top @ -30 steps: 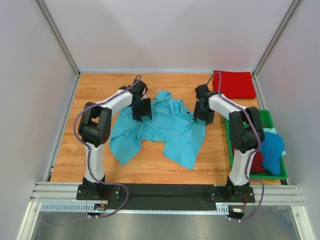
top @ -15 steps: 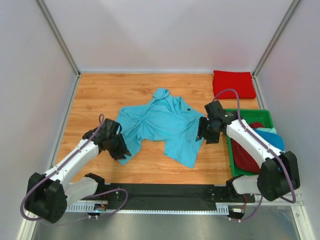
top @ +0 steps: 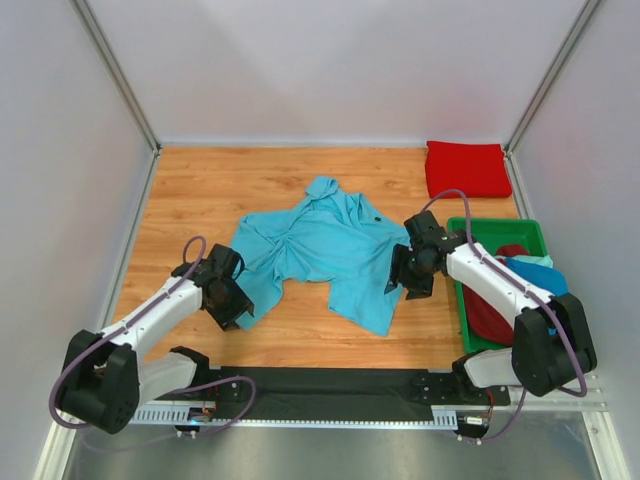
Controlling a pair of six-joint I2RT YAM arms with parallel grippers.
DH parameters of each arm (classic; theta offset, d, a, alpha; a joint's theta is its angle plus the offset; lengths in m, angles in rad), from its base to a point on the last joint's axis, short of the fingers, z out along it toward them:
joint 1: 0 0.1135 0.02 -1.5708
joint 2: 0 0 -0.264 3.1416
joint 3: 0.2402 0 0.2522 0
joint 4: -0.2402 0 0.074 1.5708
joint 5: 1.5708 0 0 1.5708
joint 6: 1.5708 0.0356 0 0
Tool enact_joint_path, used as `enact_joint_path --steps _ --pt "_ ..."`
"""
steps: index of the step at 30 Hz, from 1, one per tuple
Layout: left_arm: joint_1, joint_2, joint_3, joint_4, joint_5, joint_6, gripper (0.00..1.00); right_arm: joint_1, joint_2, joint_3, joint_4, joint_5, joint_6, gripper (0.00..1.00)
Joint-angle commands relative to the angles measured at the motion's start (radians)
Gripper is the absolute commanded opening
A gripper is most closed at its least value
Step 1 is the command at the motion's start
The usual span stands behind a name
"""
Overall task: Fold and stack the t-shirts
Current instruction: Flatten the tshirt out
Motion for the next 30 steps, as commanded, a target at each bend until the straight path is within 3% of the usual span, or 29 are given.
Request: enact_joint_path --steps 1,16,19,20,30 --pt "0.019 0.018 -0.009 0.024 -0.033 -0.040 0.53 0.004 -0.005 -0.019 0.034 -0.009 0.025 0.59" --pt "0.022 0.120 -0.066 0.076 0.014 -0.069 0.42 0.000 0.035 -0.051 0.022 0.028 0.060 0.59" --pt "0.040 0.142 -0.073 0.095 0.014 -0.063 0.22 0.004 0.050 -0.079 0.039 0.011 0.095 0.56" --pt "0.045 0.151 -0.069 0.092 0.013 -0.051 0.00 0.004 0.050 -0.096 0.041 0.005 0.104 0.55" --pt "0.049 0.085 -0.001 0.035 -0.045 0.046 0.00 0.079 0.050 -0.179 0.094 0.000 0.250 0.51"
